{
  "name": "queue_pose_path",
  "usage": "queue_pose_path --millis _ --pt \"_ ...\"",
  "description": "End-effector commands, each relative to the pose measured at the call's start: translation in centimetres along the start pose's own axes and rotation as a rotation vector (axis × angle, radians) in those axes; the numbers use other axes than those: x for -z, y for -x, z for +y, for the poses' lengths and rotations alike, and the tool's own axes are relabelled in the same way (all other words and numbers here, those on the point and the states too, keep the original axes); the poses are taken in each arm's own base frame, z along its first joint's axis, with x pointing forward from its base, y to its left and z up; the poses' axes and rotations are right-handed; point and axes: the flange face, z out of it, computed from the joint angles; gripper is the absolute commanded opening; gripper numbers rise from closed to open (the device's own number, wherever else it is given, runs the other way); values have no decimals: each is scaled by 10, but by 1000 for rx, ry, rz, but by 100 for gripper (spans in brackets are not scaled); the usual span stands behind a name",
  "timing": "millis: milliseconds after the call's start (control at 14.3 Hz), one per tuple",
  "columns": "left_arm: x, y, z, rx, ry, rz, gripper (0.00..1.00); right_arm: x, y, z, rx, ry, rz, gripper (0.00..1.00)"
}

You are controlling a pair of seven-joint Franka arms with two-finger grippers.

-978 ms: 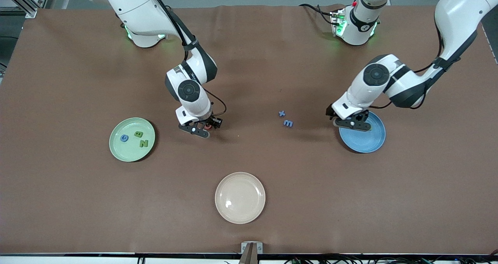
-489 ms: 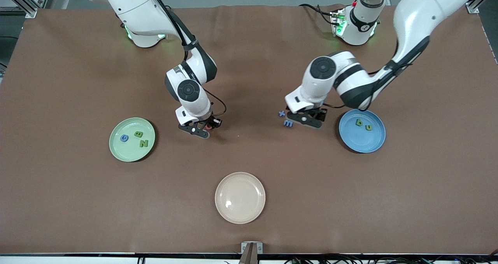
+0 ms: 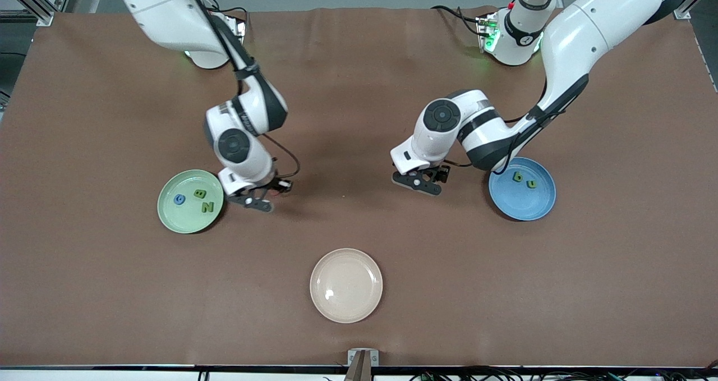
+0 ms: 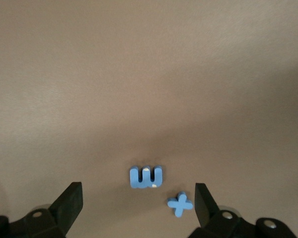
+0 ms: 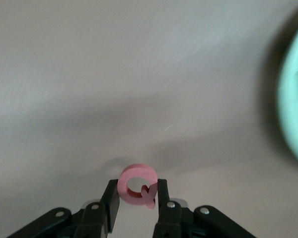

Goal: Sort upper and lower case letters into plates
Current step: 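Grasp the m with the left gripper while the right gripper places the Q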

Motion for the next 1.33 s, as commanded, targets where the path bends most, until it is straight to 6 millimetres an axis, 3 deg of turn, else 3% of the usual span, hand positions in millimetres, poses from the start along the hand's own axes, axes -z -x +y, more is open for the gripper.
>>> queue_pose_path --millis 0,140,279,419,698,1257 --pt "-11 -5 14 -22 -27 6 93 21 -29 67 102 2 -16 0" --pt "-13 -4 17 -11 -27 3 82 19 -55 118 167 -7 -19 0" --pt "-14 -5 15 -9 -26 0 70 16 -70 154 198 -14 -17 0" --pt "-20 -3 13 -5 -24 -12 63 13 -80 176 224 -22 0 0" --pt "-35 -2 7 11 -6 -29 59 -18 -88 194 250 -28 5 1" --pt "-50 -1 6 16 17 -31 63 -36 -91 202 255 -30 0 4"
